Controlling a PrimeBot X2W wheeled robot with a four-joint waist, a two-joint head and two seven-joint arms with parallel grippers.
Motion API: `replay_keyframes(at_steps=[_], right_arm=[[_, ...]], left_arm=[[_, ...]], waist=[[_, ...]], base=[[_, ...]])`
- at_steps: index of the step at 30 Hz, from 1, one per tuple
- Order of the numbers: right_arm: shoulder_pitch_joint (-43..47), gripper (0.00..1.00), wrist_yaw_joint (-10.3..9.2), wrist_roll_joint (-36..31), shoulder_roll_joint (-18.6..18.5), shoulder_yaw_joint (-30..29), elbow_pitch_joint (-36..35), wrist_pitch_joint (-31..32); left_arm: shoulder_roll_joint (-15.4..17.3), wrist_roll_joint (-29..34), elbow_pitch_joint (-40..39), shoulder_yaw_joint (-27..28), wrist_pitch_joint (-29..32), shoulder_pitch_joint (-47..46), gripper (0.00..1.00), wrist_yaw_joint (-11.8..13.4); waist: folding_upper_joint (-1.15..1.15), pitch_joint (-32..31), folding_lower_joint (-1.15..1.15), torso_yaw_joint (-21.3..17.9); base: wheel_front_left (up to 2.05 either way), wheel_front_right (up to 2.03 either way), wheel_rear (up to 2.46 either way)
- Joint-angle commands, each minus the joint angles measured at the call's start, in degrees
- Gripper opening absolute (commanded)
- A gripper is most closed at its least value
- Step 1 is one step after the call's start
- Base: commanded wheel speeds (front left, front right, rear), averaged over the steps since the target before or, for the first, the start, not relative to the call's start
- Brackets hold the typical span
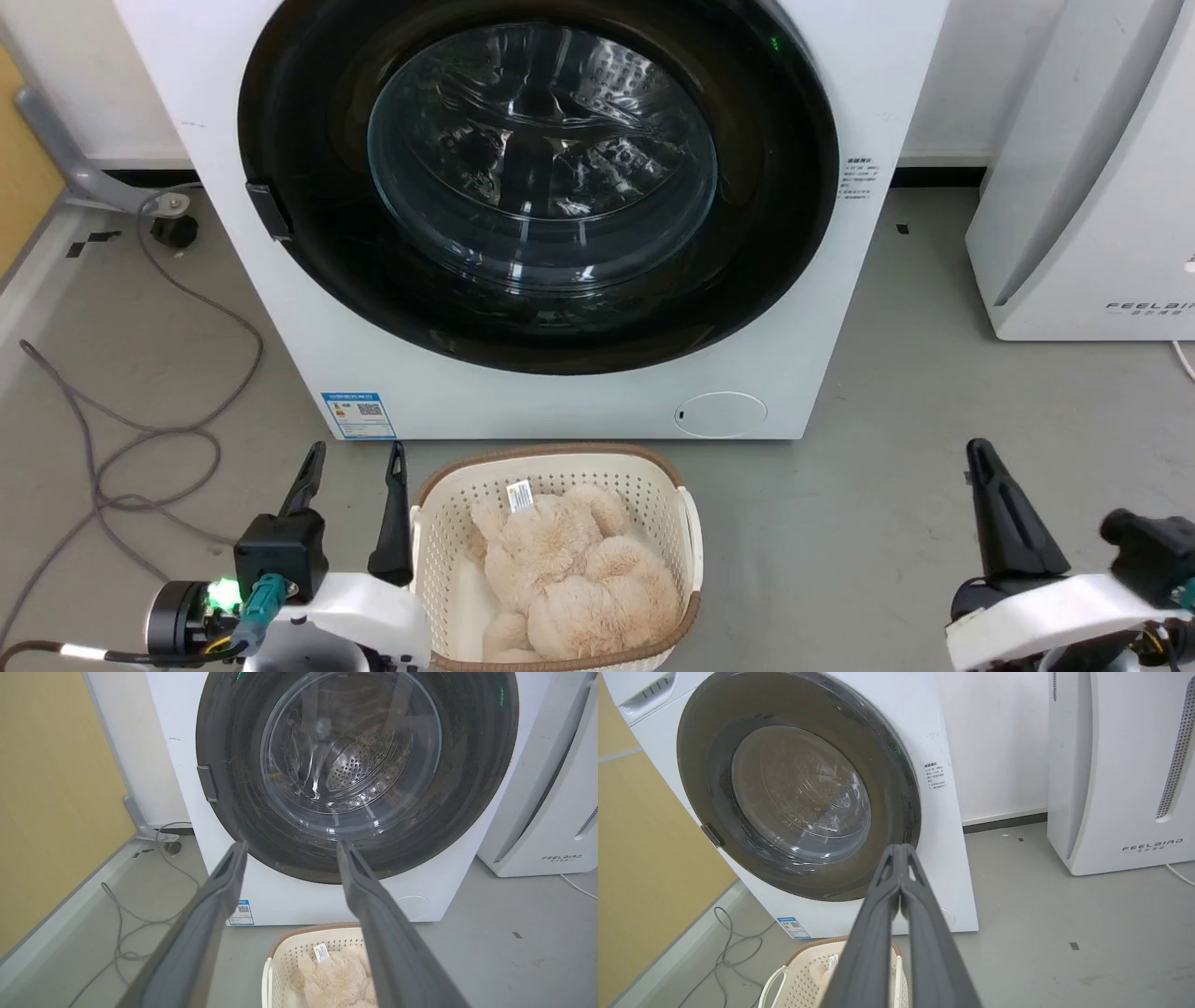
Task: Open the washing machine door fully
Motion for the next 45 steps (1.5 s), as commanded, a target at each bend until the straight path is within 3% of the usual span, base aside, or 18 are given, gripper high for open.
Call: replay_keyframes(at_steps=[1,16,28,45], right_arm=[[-0.98,0.0,0.1,2.51,0.02,-0.32,0.1,-0.64],[-8.65,0.0,0.14,18.35,-0.59,-4.43,5.58,-1.01],[-19.42,0.0,0.18,29.9,-2.83,-9.26,14.03,0.81],[-38.38,0.0,0.23,39.65,-8.27,-10.09,25.64,1.67]], left_arm=[[0.02,-0.39,0.18,-0.1,-0.58,-0.29,1.0,0.44],[0.02,-0.84,0.03,-0.69,-2.37,-1.89,1.0,1.34],[0.02,-1.49,-0.4,-1.44,-3.81,-4.09,1.0,2.37],[0.03,-2.36,-1.46,-2.62,-5.84,-8.44,1.0,3.87]], waist=[[0.0,0.1,-0.01,0.03],[0.0,2.76,-0.01,0.81],[0.0,6.51,-0.01,1.87],[0.0,13.32,-0.01,4.16]], base=[[0.0,0.0,0.0],[0.0,0.0,0.0],[0.0,0.0,0.0],[0.0,0.0,0.0]])
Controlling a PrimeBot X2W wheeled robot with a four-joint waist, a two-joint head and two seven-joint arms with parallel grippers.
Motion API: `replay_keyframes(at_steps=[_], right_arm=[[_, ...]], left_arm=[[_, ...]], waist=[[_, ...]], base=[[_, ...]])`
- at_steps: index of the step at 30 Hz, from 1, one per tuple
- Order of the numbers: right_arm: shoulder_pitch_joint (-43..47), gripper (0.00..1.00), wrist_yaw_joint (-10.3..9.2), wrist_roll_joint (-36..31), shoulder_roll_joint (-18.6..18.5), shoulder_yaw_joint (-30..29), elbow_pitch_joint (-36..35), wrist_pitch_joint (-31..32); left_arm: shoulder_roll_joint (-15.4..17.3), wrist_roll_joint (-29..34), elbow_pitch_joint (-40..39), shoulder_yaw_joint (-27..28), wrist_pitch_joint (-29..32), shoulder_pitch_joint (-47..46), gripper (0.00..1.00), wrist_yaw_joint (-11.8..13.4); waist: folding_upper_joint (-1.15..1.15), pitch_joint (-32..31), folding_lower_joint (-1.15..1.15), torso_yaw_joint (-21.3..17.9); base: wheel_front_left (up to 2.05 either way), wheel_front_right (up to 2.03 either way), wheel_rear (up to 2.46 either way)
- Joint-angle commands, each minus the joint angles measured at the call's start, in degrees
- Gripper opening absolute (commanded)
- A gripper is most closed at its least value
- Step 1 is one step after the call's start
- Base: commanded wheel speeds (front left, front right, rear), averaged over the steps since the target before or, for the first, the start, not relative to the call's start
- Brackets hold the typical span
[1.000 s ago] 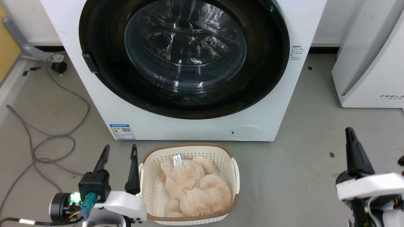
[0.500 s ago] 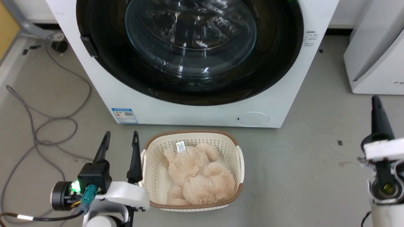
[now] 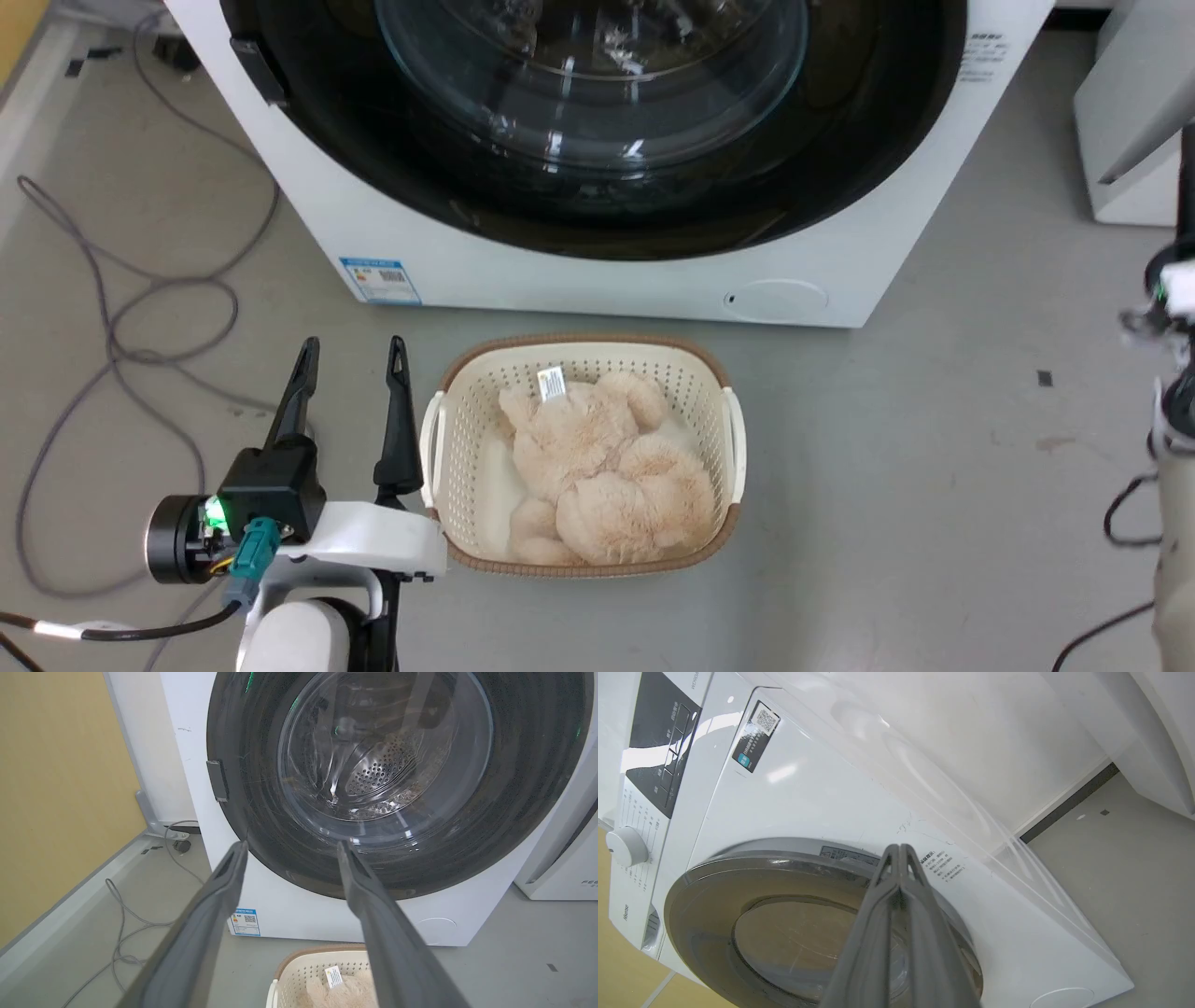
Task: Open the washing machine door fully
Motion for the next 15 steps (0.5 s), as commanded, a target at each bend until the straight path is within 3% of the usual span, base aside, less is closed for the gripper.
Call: replay_keyframes(at_steps=[1,15], right_arm=[[-3.21,0.0,0.23,2.06,-0.93,0.08,1.55,0.33],[-16.96,0.0,0.28,6.66,-4.05,4.15,10.12,2.3]], left_arm=[[0.03,-0.45,-0.45,-0.36,-0.73,-1.16,1.0,0.47],[0.03,-1.89,-0.98,-1.53,-2.41,-3.3,1.0,2.07]], waist=[[0.0,1.04,-0.01,0.52],[0.0,5.39,-0.01,2.61]], base=[[0.0,0.0,0.0],[0.0,0.0,0.0]])
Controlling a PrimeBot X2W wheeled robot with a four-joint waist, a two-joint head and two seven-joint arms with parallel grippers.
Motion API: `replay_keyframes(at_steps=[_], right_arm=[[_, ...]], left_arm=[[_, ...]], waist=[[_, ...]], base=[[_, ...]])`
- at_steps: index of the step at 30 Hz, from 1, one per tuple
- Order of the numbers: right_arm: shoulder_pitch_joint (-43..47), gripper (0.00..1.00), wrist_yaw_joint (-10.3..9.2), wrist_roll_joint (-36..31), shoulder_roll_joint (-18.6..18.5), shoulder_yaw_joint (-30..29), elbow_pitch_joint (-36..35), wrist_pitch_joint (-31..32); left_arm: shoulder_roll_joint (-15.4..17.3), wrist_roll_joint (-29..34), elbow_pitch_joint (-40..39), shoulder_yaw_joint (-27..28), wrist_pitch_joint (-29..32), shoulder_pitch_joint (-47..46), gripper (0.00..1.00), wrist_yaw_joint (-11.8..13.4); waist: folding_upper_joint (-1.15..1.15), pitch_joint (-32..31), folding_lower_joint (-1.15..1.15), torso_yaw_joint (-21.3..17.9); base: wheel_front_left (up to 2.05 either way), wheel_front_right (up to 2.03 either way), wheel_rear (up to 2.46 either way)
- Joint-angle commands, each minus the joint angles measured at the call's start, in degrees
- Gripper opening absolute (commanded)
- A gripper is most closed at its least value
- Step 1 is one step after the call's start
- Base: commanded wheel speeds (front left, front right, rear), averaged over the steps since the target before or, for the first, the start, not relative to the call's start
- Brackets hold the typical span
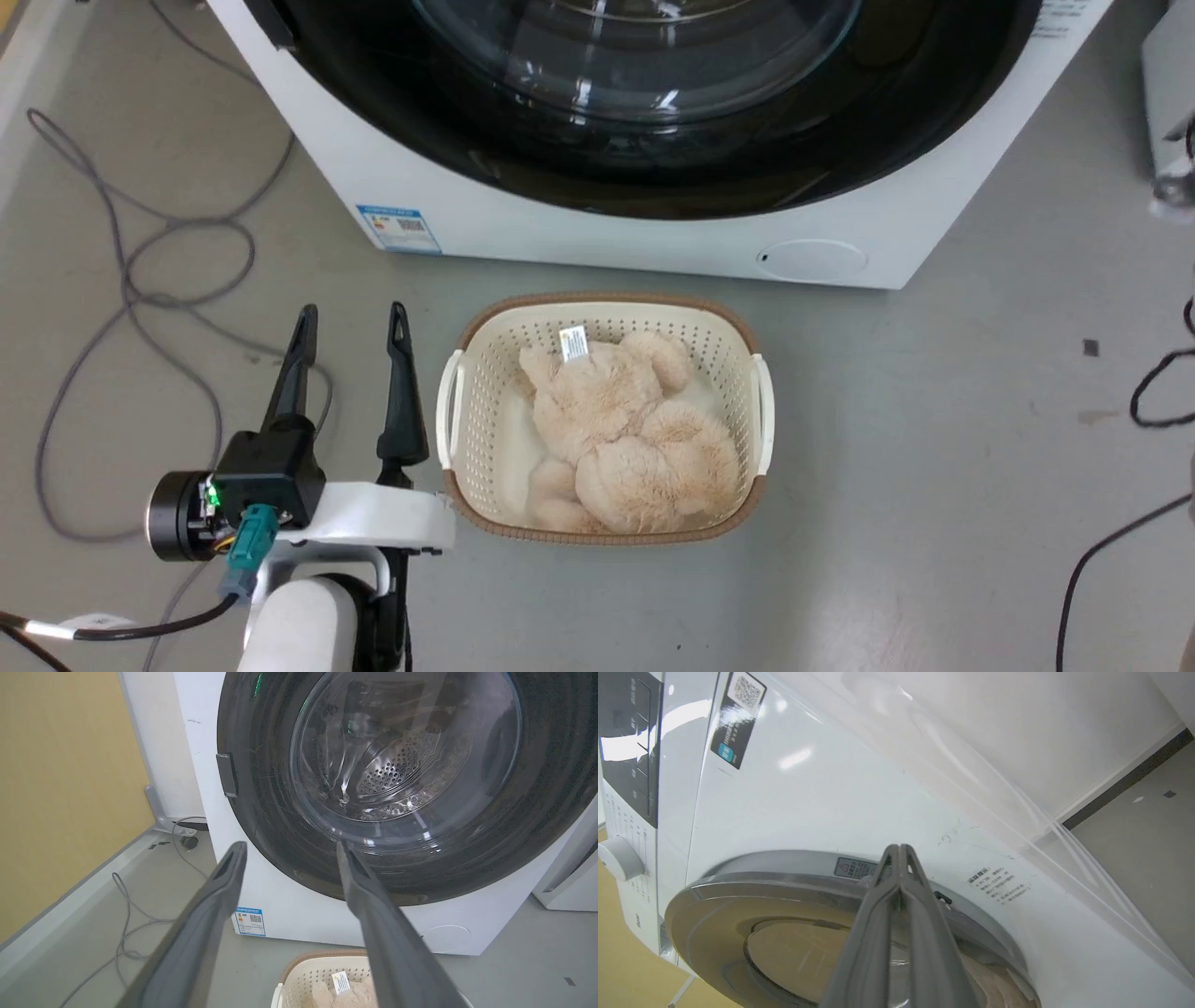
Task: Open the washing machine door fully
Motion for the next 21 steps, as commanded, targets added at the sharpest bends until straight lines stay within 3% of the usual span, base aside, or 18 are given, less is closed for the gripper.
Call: replay_keyframes(at_steps=[1,21], right_arm=[[-3.12,0.0,0.28,1.42,-0.9,0.8,1.79,0.49],[-15.41,0.0,0.34,9.33,-4.35,8.23,10.31,8.22]], left_arm=[[0.04,-0.54,-0.3,-0.27,-0.6,-1.18,1.0,0.53],[0.04,-2.65,-0.82,-1.93,-2.88,-3.96,1.0,3.05]], waist=[[0.0,0.93,-0.01,0.54],[0.0,6.44,-0.01,3.31]], base=[[0.0,0.0,0.0],[0.0,0.0,0.0]])
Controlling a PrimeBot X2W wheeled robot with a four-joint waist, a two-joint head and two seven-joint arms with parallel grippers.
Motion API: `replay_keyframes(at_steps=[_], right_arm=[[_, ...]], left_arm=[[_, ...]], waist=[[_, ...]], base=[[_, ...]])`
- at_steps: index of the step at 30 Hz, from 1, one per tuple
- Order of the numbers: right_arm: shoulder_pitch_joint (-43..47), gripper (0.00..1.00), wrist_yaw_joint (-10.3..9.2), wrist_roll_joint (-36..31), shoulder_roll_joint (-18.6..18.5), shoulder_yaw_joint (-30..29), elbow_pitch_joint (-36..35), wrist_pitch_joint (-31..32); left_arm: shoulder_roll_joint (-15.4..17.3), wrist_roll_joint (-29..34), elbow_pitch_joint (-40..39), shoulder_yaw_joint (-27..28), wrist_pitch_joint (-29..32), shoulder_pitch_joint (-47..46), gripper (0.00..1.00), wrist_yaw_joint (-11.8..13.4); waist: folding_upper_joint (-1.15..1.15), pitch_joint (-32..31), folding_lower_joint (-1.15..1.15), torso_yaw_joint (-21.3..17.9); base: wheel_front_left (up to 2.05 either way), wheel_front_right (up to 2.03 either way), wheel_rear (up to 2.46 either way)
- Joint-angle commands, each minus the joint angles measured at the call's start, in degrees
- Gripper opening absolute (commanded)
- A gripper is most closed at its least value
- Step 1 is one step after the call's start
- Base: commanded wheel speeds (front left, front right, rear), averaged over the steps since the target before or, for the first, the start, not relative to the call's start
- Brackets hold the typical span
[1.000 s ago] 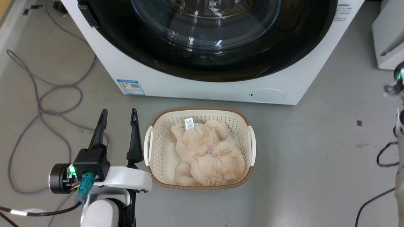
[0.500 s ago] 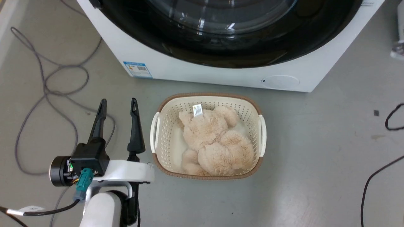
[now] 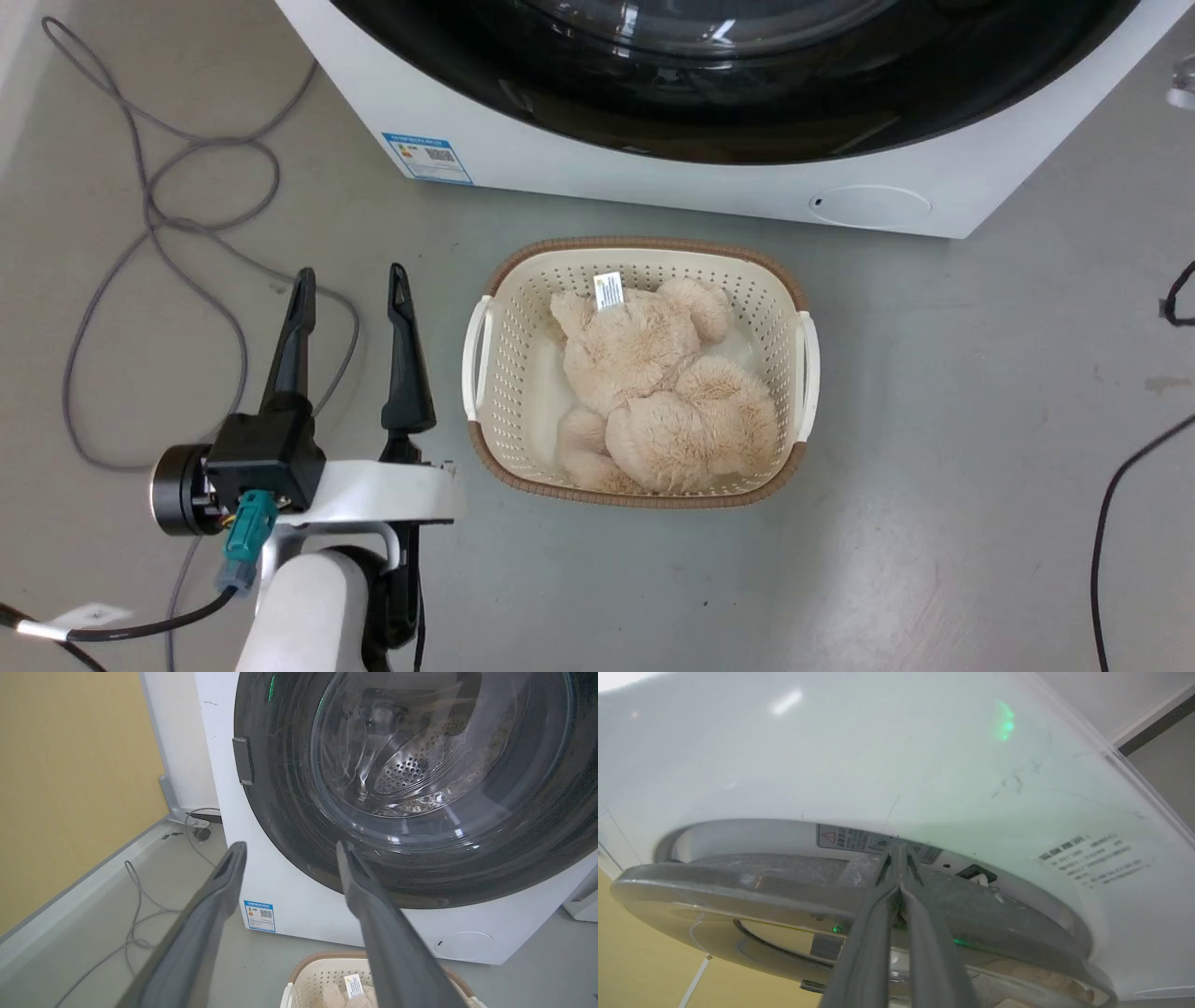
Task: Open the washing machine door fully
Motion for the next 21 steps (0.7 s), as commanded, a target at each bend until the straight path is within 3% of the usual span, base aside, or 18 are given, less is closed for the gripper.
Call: replay_keyframes(at_steps=[1,12,21], right_arm=[[-1.98,0.0,0.34,1.7,-0.75,0.63,0.82,1.13],[-4.93,0.0,0.37,10.43,-2.97,5.7,3.82,15.68],[-3.89,0.0,0.39,14.8,-3.75,7.2,4.09,20.49]], left_arm=[[0.04,-0.32,-0.2,-0.16,-0.57,-1.35,1.0,0.51],[0.05,-0.99,0.13,-0.6,-1.89,-2.44,1.0,1.14],[0.05,-1.26,0.64,-0.5,-2.42,-2.2,1.0,1.3]], waist=[[0.0,0.26,0.0,0.12],[0.0,1.16,0.0,0.58],[0.0,0.12,0.0,0.39]], base=[[0.0,0.0,0.0],[0.0,0.0,0.0],[0.0,0.0,0.0]])
